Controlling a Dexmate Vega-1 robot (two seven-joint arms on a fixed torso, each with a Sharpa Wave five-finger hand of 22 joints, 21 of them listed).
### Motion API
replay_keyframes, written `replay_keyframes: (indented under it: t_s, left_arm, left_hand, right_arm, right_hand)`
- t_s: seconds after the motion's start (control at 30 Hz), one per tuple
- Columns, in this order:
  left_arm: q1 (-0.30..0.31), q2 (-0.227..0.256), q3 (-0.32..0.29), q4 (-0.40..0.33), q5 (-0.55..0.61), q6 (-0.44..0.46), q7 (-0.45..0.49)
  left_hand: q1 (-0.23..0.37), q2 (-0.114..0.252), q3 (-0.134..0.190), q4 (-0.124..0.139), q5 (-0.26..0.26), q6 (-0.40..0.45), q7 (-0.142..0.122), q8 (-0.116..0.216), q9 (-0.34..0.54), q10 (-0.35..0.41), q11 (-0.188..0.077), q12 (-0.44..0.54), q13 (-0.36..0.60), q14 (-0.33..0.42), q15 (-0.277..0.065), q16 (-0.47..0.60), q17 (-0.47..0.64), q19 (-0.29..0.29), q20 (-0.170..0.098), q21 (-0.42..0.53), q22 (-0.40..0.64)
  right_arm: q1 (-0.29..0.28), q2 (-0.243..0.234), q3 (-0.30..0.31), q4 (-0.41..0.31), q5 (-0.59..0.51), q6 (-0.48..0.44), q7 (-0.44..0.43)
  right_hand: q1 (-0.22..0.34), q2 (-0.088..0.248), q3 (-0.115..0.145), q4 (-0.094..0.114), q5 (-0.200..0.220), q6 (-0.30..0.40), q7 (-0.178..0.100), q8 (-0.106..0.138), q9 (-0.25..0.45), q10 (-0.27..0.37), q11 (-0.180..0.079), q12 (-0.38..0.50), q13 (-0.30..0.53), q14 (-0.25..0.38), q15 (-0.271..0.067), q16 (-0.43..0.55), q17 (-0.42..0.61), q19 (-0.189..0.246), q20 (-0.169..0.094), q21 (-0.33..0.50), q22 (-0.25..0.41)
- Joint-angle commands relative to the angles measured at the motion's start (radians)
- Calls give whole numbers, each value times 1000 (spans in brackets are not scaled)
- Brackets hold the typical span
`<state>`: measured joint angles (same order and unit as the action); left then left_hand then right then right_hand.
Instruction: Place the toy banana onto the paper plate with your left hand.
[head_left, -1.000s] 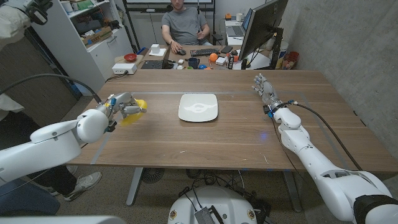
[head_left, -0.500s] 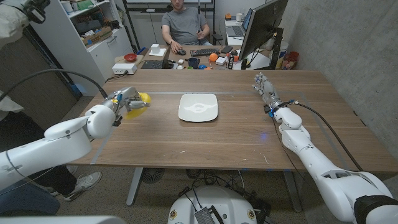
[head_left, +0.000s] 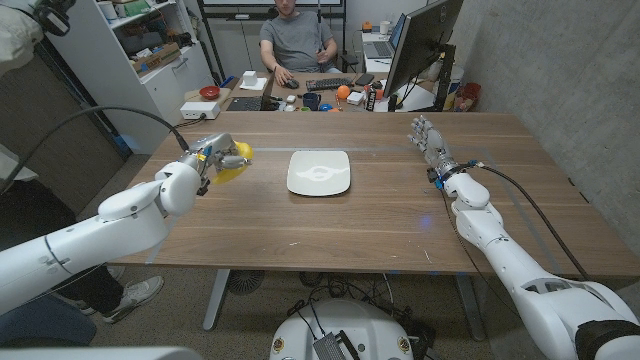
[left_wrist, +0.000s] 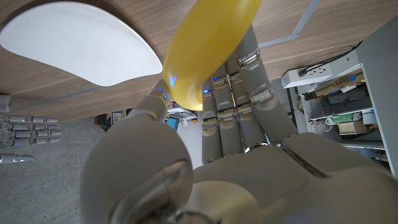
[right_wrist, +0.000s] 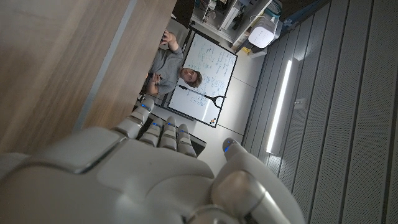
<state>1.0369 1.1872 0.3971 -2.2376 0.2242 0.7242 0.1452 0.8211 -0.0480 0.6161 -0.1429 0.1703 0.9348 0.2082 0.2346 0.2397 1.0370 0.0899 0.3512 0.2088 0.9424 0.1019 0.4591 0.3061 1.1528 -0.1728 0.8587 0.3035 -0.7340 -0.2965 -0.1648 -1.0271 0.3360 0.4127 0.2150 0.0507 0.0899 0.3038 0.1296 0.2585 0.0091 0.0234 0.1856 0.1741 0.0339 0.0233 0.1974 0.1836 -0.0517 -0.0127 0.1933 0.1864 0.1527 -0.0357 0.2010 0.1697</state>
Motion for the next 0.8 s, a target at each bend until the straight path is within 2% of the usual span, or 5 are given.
replay_keyframes:
  t_s: [0.03, 0.2, 0.33, 0.47, 0.8]
  left_arm:
    - [-126, -80, 134, 38, 150, 21, -37]
    - [-164, -121, 175, 65, 215, 14, -39]
    - [-175, -144, 170, 87, 205, -26, -52]
    - [-205, -178, 214, 104, 289, -10, -49]
    - [-255, -246, 246, 160, 318, -86, -97]
  left_hand:
    - [227, 223, 12, 14, 5, 5, -3, -3, 5, 90, -145, -2, 3, 435, -320, 6, 4, -24, -21, 8, 3]
    - [225, 223, 11, 16, 5, 7, -5, -4, 6, 90, -148, -4, 2, 434, -320, 6, 5, -27, -21, 11, 2]
    - [224, 222, 11, 17, 5, 7, -10, -6, 6, 90, -151, -5, 1, 432, -320, 5, 5, -31, -20, 13, 1]
    - [222, 222, 10, 19, 5, 9, -12, -6, 7, 89, -153, -6, 1, 431, -319, 5, 6, -33, -20, 16, 0]
    - [217, 220, 8, 24, 5, 12, -21, -9, 9, 92, -159, -7, 1, 425, -320, 3, 8, -43, -19, 24, -4]
  right_arm:
    - [-28, -22, 0, -58, 19, 20, 19]
    - [-37, -33, -6, -82, 17, 22, 11]
    - [-40, -36, -8, -84, 22, 28, 13]
    - [-42, -40, -12, -89, 26, 36, 17]
    - [-57, -49, -16, -117, 41, 50, 25]
  right_hand:
    - [8, 5, 0, 0, 6, 2, 5, 5, 6, 12, 1, -2, 5, 1, -6, 0, 2, 7, -7, -2, 5]
    - [9, 5, 0, 0, 7, 3, 5, 5, 6, 12, 1, -2, 5, 2, -5, 0, 2, 7, -7, -2, 5]
    - [9, 5, 0, 0, 7, 4, 6, 5, 6, 13, 1, -2, 5, 2, -5, 0, 2, 7, -7, -2, 5]
    - [9, 5, 0, -1, 7, 5, 6, 5, 6, 13, 0, -2, 5, 2, -5, 0, 2, 7, -7, -2, 5]
    - [10, 4, -1, -1, 7, 7, 7, 6, 6, 14, 2, -2, 5, 4, -5, 0, 2, 9, -6, -2, 5]
